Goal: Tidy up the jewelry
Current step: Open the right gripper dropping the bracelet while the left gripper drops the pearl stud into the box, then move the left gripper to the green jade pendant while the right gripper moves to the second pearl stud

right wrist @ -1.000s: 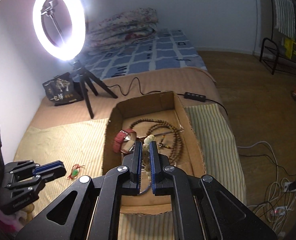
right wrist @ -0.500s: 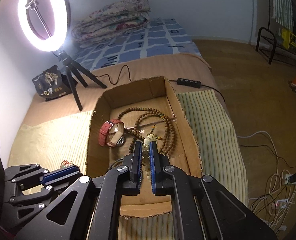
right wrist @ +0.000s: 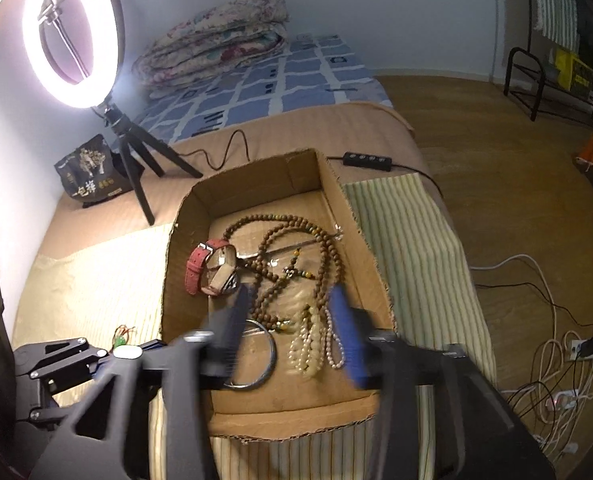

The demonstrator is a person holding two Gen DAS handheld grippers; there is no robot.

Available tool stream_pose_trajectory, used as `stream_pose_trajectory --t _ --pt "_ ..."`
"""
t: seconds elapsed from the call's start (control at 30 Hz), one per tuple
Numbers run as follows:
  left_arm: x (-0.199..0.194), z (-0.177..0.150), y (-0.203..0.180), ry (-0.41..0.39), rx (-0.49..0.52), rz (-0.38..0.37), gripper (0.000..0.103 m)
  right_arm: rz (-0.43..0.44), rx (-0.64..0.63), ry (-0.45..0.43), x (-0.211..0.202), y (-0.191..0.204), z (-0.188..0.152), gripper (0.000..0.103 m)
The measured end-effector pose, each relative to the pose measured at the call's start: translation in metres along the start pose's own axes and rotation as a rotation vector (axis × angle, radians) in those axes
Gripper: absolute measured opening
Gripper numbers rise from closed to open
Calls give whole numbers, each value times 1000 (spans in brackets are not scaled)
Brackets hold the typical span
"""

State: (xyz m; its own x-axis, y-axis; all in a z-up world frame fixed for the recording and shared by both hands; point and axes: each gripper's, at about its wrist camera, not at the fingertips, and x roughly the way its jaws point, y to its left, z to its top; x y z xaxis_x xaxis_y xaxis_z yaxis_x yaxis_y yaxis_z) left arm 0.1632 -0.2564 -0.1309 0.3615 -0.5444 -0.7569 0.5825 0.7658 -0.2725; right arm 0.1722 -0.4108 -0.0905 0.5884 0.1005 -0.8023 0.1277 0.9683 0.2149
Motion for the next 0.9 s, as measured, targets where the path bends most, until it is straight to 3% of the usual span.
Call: stream_pose_trajectory --t 0.33,0.4,0.6,0.9 --pt "-13 -5 10 -14 -13 21 30 -19 12 -23 -5 2 2 55" --pt "-16 -6 13 -16 -14 25 30 -29 13 -34 -8 4 2 64" --pt "-32 -11 29 -32 -29 47 30 -63 2 -91 -21 14 2 78" --pt "-65 -26 72 -53 -58 114 31 -32 -103 -129 -34 53 -8 79"
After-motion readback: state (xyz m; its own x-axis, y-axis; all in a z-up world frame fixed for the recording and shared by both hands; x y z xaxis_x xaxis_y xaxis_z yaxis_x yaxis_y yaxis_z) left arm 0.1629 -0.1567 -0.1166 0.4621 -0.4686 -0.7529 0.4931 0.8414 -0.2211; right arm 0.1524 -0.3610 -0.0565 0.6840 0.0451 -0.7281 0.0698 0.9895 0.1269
